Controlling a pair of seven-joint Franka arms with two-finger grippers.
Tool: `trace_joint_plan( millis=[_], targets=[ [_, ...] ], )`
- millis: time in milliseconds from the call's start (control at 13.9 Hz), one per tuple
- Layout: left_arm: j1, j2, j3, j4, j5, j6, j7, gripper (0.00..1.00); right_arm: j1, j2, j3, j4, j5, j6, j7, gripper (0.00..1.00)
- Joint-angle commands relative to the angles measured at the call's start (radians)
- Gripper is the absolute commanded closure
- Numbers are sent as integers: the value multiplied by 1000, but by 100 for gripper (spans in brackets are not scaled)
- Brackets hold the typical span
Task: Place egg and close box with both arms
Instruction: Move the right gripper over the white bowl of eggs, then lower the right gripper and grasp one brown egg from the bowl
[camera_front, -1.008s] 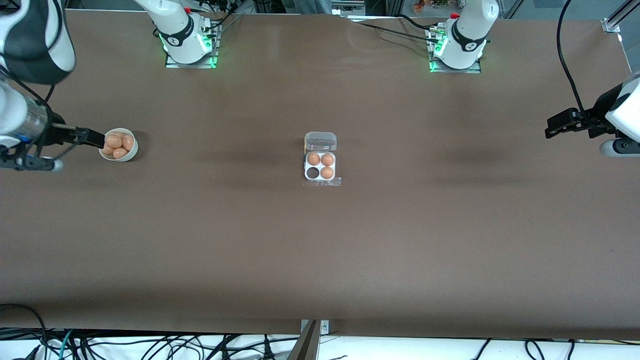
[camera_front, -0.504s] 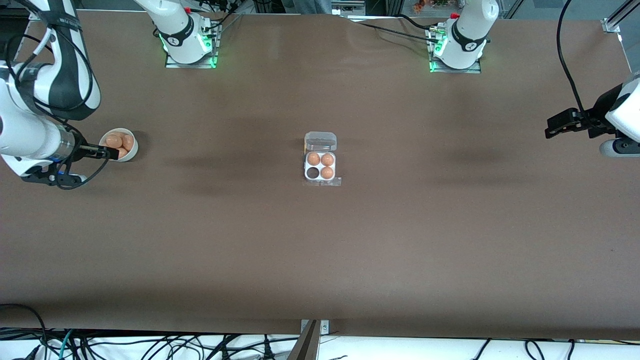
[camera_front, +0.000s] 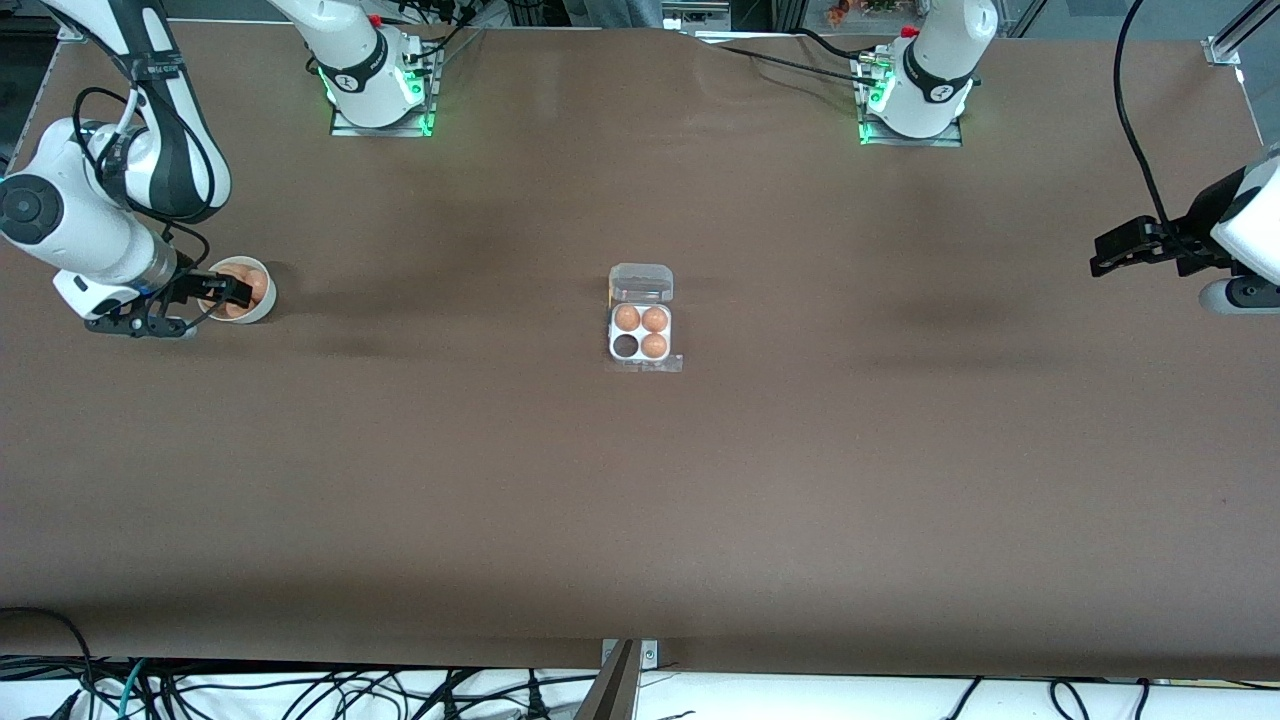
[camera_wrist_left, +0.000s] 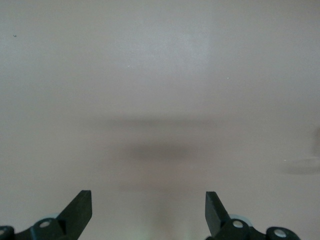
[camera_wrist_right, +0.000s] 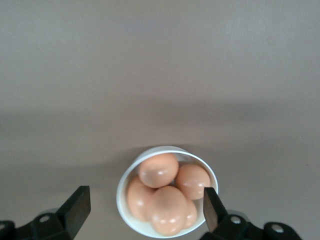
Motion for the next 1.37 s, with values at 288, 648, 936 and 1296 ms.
trace_joint_plan(
  millis=[288, 648, 936, 1296],
  targets=[
    [10, 10, -3, 27, -12, -20, 11, 0, -3, -17, -42, -128, -13, 140, -42, 0],
    [10, 10, -3, 27, -12, -20, 12, 0, -3, -11, -42, -130, -13, 131, -44, 14],
    [10, 10, -3, 27, -12, -20, 11, 0, -3, -11, -42, -128, -13, 101, -45, 54],
    [10, 10, -3, 27, -12, -20, 12, 0, -3, -11, -42, -124, -13, 94, -58, 67]
  ],
)
